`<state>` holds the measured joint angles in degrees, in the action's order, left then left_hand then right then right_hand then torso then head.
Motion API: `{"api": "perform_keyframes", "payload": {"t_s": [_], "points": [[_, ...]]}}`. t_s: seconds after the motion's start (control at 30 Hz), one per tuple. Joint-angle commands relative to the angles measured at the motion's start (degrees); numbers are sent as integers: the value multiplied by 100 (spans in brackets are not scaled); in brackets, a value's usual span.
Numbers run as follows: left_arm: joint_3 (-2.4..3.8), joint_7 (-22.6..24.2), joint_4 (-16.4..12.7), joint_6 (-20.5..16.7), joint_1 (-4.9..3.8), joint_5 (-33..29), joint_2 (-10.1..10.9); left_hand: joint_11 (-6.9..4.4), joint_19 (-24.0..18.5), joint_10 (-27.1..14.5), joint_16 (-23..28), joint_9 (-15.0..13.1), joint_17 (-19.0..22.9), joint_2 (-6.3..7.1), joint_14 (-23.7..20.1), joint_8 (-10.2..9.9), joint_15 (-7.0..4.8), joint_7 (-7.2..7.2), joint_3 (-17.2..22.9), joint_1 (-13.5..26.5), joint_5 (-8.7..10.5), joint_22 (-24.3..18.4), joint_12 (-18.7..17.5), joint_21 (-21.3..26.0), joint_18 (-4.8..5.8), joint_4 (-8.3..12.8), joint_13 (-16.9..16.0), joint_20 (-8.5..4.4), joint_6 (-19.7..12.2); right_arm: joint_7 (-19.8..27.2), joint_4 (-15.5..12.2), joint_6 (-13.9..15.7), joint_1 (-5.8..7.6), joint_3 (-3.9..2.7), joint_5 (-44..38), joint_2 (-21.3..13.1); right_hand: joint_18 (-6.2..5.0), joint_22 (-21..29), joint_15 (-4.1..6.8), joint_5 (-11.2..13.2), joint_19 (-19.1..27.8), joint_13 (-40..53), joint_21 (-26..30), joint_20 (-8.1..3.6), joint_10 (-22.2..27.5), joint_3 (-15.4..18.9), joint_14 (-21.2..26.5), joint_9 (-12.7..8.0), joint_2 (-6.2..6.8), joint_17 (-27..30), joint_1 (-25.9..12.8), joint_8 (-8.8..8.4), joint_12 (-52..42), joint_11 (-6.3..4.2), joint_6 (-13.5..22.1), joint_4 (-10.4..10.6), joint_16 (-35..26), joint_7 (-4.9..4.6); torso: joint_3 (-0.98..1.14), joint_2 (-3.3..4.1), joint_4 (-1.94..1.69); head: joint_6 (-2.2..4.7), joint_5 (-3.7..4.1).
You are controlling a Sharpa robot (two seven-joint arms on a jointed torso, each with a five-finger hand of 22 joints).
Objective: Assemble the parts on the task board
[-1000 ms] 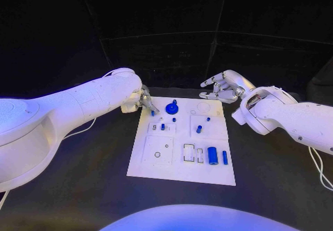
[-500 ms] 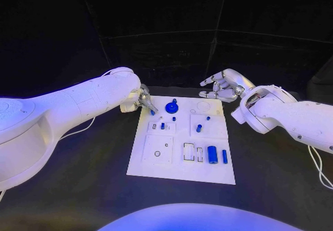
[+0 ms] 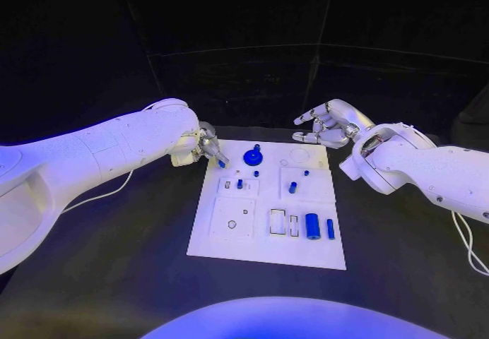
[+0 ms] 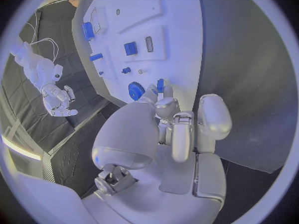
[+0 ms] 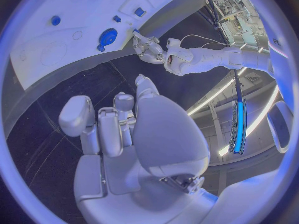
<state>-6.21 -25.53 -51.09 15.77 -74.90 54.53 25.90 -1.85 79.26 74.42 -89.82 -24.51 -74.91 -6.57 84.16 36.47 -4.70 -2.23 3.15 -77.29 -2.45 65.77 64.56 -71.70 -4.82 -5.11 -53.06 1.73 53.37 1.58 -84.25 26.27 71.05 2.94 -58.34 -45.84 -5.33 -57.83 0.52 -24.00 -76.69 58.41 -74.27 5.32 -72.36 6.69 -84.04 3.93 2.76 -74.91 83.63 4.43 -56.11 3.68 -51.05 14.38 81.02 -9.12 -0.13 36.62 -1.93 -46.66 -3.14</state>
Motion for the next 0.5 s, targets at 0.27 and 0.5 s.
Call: {"api": "perform_keyframes", "payload": {"t_s": [0.27, 0.5], "points": [[22, -8, -840, -755, -27, -116, 466, -27, 9, 28, -18, -111, -1509, -47, 584, 102, -39, 40, 136, -116, -22, 26, -32, 16, -54, 180, 12, -48, 10, 48, 16, -21, 12, -3, 42, -16, -68, 9, 41, -31, 8, -5, 34, -25, 30, 20, -267, -2, -51, -24, -12, 35, -1, -9, -36, 13, -39, 19, -1, -14, -23, -11, -45], [11, -10, -1493, -1096, 51, 8, 807, -31, 20, 40, -18, -121, -1509, -43, 584, 114, -42, 44, 149, -123, -22, 43, -35, 2, -50, 206, 16, -52, 11, 47, 26, -28, 12, -3, 53, -31, -68, 9, 41, -31, 8, -5, 34, -25, 30, 20, -267, -2, -51, -24, -12, 35, -1, -9, -36, 13, -39, 19, -7, -24, -44, -36, -44]]}}
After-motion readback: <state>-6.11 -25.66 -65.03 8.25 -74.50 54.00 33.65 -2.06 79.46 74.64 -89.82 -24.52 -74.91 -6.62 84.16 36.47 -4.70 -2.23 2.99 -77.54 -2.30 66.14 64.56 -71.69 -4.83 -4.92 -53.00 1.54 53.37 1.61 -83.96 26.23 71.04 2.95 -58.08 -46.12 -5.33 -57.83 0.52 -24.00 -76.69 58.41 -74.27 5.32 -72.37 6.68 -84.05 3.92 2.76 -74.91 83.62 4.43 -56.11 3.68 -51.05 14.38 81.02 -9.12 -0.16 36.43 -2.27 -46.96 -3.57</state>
